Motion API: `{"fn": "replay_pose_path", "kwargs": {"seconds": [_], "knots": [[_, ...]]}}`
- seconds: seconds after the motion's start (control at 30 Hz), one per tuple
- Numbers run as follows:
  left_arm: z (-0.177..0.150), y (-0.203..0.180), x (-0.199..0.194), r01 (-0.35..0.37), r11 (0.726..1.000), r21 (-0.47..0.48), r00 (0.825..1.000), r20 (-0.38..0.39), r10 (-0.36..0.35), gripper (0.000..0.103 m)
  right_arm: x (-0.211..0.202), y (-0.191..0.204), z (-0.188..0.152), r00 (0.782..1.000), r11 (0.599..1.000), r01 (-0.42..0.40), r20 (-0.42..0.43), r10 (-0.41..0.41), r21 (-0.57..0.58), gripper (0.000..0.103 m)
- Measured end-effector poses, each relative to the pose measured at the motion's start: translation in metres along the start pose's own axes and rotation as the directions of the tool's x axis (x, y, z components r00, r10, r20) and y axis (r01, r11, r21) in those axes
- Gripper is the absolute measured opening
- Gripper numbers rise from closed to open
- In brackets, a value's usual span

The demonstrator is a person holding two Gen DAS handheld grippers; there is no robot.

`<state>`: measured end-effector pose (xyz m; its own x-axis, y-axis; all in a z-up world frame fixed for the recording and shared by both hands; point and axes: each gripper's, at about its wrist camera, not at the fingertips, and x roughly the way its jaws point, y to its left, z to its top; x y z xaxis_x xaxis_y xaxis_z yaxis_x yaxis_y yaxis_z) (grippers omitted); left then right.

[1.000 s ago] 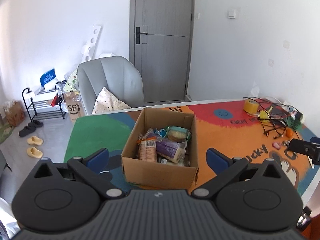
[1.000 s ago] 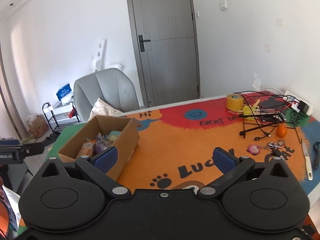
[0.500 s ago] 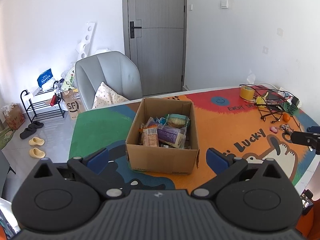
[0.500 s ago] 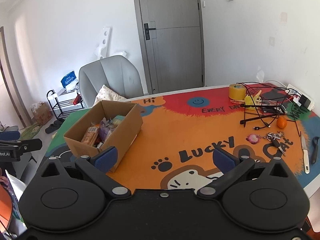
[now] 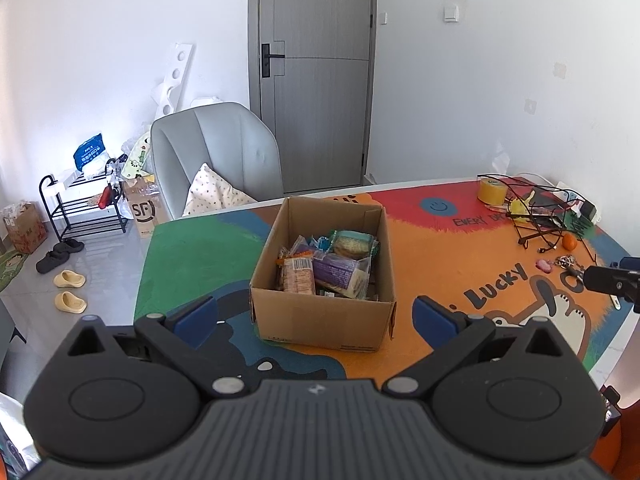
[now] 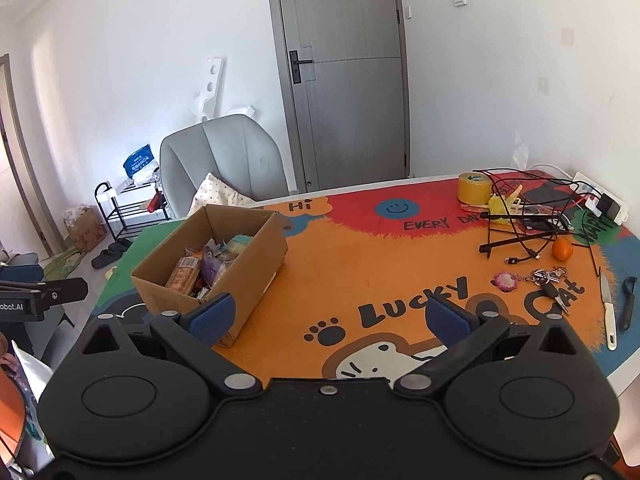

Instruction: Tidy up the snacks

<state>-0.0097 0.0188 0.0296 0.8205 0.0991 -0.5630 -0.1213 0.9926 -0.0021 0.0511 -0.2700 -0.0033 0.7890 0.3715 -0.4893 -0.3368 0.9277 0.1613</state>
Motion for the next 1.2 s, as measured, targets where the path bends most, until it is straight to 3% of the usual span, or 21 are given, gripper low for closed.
{"fn": "replay_pose_path", "kwargs": {"seconds": [1.2], "knots": [[-0.0018,0.0007,0.0066,0.003,1.0,-0.003,1.0,-0.018,-0.003,0.103,0.0034,-0.0029,-0.0036,1.0,1.0,0.001,-0.01,-0.001,0.015,0.103]]}}
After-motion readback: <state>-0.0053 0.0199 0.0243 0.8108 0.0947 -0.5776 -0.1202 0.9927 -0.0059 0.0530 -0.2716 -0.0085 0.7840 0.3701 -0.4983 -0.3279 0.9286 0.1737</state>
